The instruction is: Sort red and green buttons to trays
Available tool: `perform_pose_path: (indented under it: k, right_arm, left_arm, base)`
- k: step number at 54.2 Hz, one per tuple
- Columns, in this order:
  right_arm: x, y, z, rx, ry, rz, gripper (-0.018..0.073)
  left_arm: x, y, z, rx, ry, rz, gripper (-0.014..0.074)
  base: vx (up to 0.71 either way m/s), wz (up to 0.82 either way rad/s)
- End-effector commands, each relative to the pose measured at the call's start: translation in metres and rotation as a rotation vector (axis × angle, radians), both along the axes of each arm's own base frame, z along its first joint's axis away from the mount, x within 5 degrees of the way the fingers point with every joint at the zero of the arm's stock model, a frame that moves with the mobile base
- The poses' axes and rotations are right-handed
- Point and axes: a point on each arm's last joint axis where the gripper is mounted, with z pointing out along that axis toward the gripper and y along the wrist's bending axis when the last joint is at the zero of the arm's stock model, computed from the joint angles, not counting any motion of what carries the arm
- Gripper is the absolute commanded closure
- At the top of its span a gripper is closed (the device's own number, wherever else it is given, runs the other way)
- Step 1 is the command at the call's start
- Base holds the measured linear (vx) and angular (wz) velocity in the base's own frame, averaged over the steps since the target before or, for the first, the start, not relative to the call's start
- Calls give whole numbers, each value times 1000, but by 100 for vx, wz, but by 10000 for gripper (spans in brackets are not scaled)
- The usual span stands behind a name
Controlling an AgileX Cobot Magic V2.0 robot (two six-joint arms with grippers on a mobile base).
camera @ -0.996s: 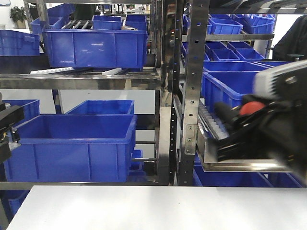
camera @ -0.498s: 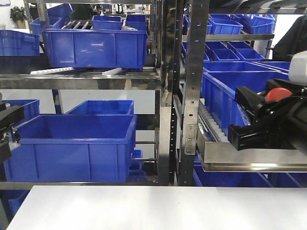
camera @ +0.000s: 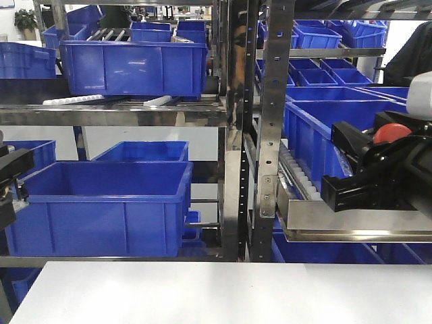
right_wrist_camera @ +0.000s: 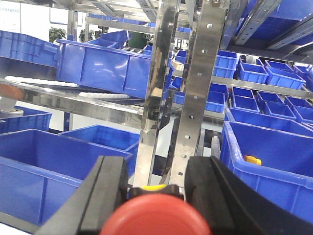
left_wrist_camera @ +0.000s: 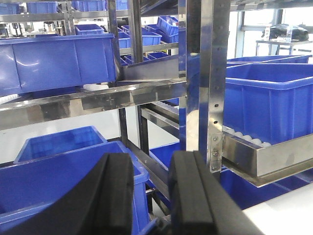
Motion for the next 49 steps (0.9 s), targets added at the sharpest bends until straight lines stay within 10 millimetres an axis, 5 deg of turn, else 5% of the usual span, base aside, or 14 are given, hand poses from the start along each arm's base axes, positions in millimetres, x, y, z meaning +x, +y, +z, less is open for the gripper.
perform_pose_path:
  k: [1, 49]
  right_arm:
    - [-4, -5, 17, -6, -70, -13, 568]
    - [-4, -5, 17, -6, -70, -13, 568]
  left_arm:
    - [-5, -1, 18, -93, -44, -17, 596]
    - [-5, -1, 18, -93, -44, -17, 596]
  base:
    - [0, 0]
    - [-5, 2]
